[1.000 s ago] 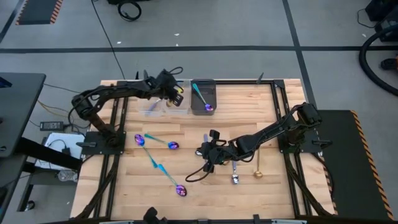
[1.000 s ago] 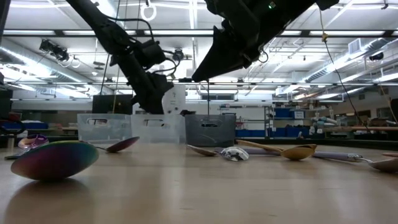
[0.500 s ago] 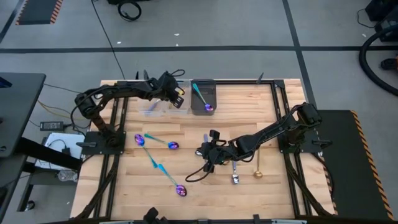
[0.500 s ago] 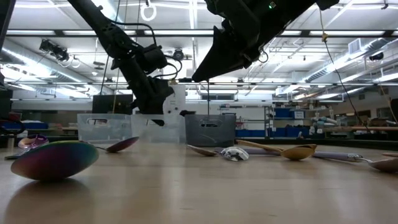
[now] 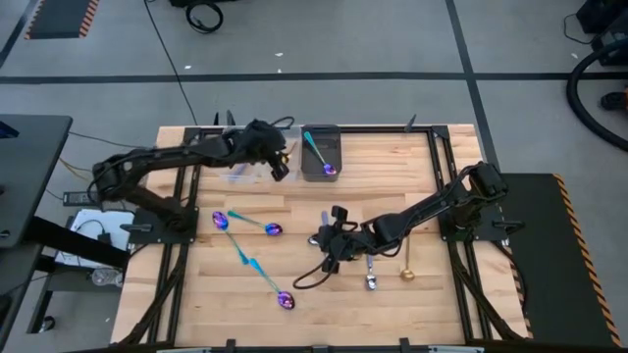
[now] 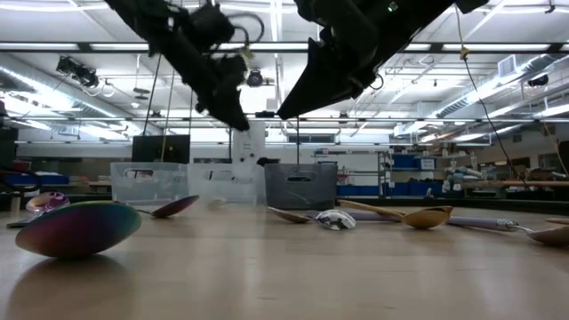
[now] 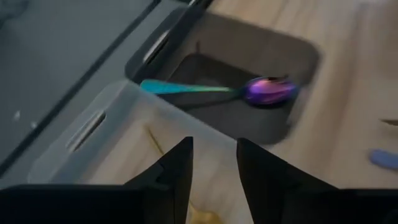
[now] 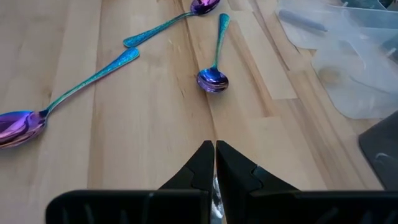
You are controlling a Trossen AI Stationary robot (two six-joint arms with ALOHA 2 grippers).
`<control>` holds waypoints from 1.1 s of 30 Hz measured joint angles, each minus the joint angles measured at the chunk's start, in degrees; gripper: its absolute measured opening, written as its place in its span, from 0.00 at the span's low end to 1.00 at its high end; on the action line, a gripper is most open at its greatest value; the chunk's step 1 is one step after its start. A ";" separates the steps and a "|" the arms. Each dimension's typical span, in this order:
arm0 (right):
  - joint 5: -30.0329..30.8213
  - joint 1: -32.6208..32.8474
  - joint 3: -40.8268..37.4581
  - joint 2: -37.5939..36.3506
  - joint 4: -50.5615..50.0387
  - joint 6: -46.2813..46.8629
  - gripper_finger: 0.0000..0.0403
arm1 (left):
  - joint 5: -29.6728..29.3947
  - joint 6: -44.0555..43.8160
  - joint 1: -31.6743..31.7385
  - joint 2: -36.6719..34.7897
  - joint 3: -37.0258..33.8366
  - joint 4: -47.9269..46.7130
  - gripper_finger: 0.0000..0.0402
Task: Sort silverware by color (type)
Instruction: Put the iridescent spoon into the black bin
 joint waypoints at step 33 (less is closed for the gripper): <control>1.05 0.92 0.00 0.00 0.28 -0.04 0.07 | -3.18 -9.15 -33.24 -0.95 -8.74 -29.14 0.33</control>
